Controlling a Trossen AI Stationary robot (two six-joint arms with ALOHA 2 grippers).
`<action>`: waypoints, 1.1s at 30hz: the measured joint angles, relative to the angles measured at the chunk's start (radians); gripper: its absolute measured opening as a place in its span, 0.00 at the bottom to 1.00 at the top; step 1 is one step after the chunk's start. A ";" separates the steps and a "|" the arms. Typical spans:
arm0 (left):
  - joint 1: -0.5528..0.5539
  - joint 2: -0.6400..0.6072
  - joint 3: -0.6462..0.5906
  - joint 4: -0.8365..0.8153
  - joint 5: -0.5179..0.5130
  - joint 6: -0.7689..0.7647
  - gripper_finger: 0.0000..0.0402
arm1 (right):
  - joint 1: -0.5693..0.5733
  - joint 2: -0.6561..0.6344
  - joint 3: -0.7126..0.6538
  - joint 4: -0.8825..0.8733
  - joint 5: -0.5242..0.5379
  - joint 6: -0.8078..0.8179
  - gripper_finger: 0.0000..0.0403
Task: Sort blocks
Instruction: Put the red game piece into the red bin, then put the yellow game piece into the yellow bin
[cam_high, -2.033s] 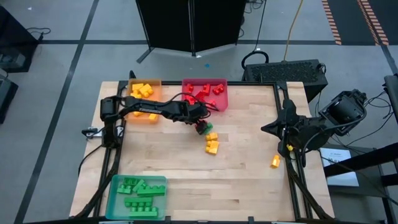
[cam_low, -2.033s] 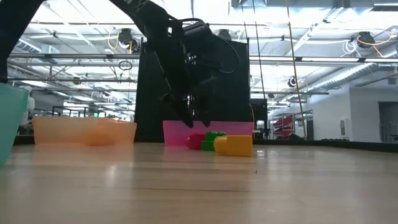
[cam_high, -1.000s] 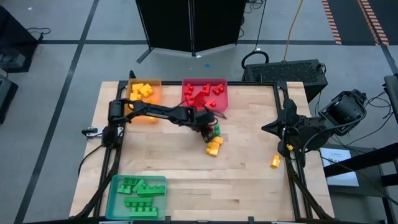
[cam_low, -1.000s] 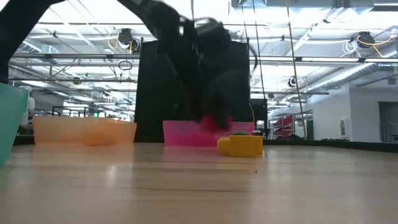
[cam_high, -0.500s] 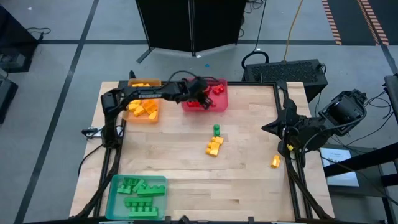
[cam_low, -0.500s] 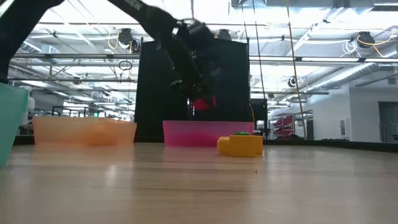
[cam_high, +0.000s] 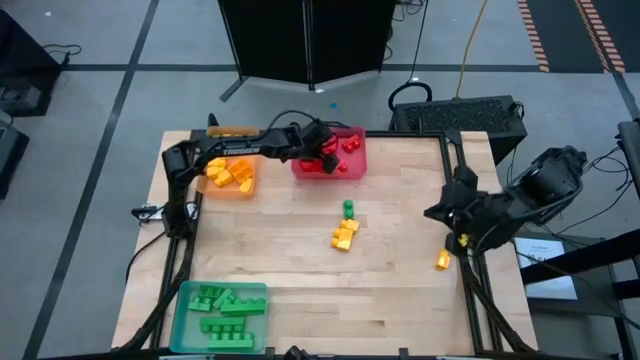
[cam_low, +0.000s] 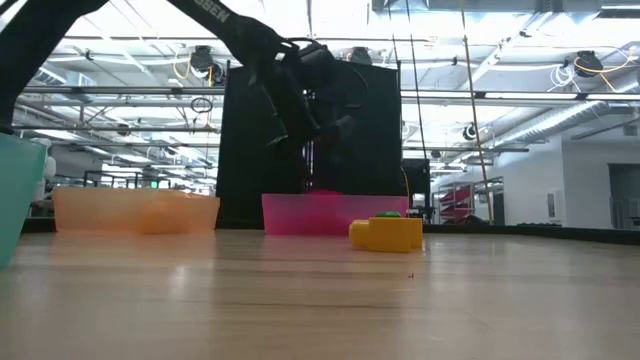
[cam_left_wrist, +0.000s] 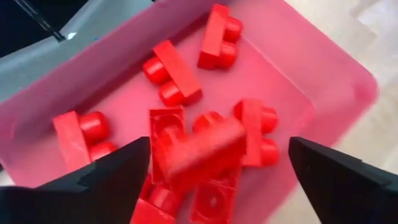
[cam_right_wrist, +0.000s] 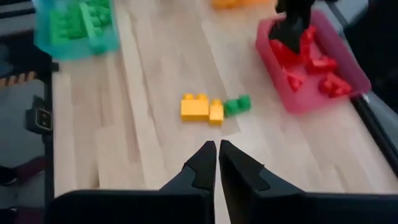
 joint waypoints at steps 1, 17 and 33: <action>-0.006 0.000 0.000 -0.005 0.000 0.000 0.97 | 0.000 0.010 -0.005 -0.004 0.000 0.020 0.05; -0.155 -0.008 0.323 -0.359 0.029 0.026 0.89 | -0.031 -0.004 -0.635 -0.002 -0.450 0.709 0.00; -0.249 -0.008 0.555 -0.725 -0.001 0.081 0.88 | 0.025 -0.027 -1.041 0.242 -0.704 1.159 0.00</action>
